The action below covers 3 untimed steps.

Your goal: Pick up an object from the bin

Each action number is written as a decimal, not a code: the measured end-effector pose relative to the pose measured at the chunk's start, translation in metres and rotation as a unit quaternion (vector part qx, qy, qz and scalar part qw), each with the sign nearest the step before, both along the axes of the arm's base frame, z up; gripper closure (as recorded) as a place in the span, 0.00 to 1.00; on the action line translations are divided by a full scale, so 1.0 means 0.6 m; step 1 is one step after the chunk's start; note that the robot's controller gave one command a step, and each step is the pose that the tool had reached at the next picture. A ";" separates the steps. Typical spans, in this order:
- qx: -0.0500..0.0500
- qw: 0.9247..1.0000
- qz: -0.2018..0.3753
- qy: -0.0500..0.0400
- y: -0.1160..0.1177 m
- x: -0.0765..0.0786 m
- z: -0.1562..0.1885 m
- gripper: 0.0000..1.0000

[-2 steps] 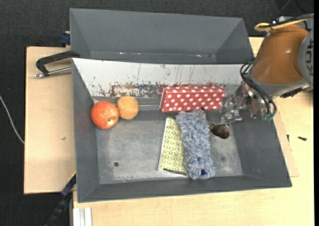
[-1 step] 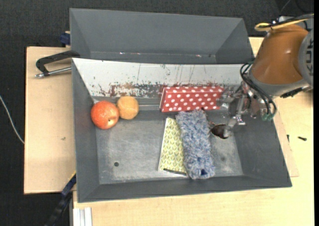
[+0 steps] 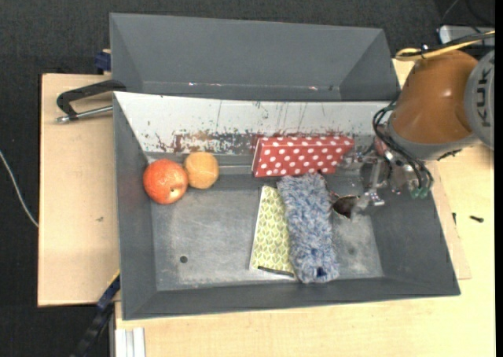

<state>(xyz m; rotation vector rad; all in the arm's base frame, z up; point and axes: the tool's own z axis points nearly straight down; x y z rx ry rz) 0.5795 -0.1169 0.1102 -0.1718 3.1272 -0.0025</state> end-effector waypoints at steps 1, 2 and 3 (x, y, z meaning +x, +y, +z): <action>0.000 0.998 0.060 -0.001 0.002 -0.015 -0.060 1.00; 0.000 0.998 0.060 -0.001 0.002 -0.015 -0.060 1.00; 0.000 1.000 0.024 0.001 0.016 -0.005 0.174 1.00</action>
Offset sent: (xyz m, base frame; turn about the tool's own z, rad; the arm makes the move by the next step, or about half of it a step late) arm 0.0000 0.0000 0.0000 0.0000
